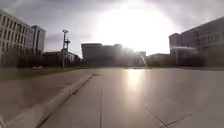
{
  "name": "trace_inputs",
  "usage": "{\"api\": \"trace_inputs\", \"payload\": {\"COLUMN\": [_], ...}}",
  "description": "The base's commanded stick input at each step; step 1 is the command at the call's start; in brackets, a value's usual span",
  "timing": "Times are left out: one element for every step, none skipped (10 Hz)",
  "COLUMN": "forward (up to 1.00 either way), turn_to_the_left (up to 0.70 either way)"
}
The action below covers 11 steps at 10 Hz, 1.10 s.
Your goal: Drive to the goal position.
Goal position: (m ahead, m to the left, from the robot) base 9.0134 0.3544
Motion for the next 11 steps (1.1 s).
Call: {"api": "trace_inputs", "payload": {"forward": [0.70,0.70,0.70,0.70,0.70,0.70,0.70,0.70,0.70,0.70,0.70], "turn_to_the_left": [0.35,0.35,0.00,0.00,0.00,0.00,0.00,0.00,0.00,0.00,0.00]}}
